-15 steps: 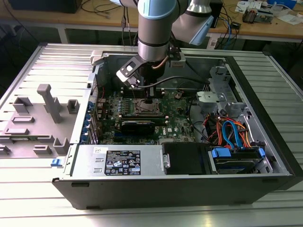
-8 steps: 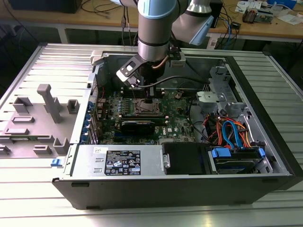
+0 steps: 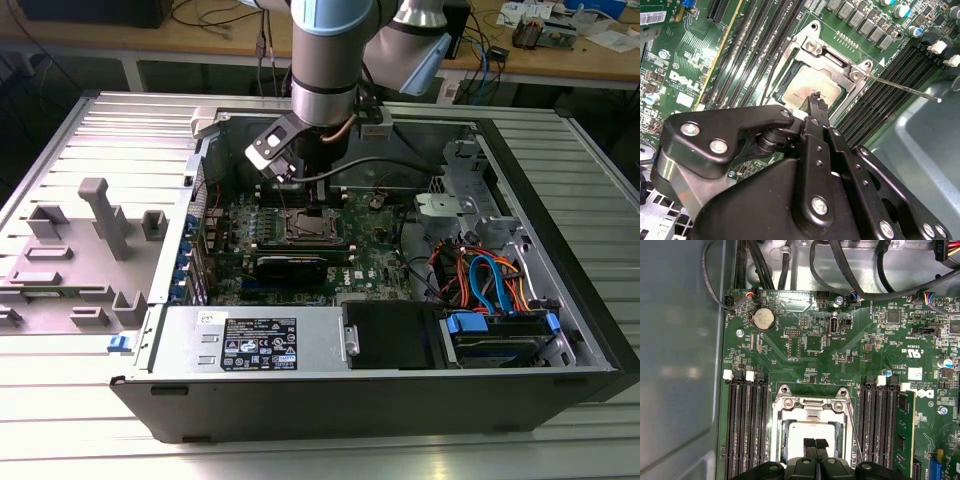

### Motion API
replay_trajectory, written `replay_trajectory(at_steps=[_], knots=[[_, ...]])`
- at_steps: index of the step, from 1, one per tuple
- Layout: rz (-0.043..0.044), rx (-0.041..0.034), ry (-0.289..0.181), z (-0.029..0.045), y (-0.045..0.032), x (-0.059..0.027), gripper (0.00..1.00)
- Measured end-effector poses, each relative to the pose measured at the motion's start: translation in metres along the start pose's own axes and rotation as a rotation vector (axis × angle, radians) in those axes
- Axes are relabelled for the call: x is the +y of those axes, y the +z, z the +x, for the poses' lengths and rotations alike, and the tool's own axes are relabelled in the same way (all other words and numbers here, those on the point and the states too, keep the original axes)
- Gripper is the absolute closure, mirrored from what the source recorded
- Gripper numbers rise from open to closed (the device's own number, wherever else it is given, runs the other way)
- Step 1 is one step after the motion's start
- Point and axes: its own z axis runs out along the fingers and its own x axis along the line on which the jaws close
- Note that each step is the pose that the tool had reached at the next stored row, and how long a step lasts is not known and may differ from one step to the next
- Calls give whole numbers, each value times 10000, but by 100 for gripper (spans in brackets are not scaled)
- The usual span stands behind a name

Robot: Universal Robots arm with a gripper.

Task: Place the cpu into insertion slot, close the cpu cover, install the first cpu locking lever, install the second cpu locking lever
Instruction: 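Install the first cpu locking lever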

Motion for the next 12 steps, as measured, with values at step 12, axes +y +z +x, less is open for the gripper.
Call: replay_trajectory(at_steps=[12], knots=[[-1, 1, 0, 1, -48, 0, 89]])
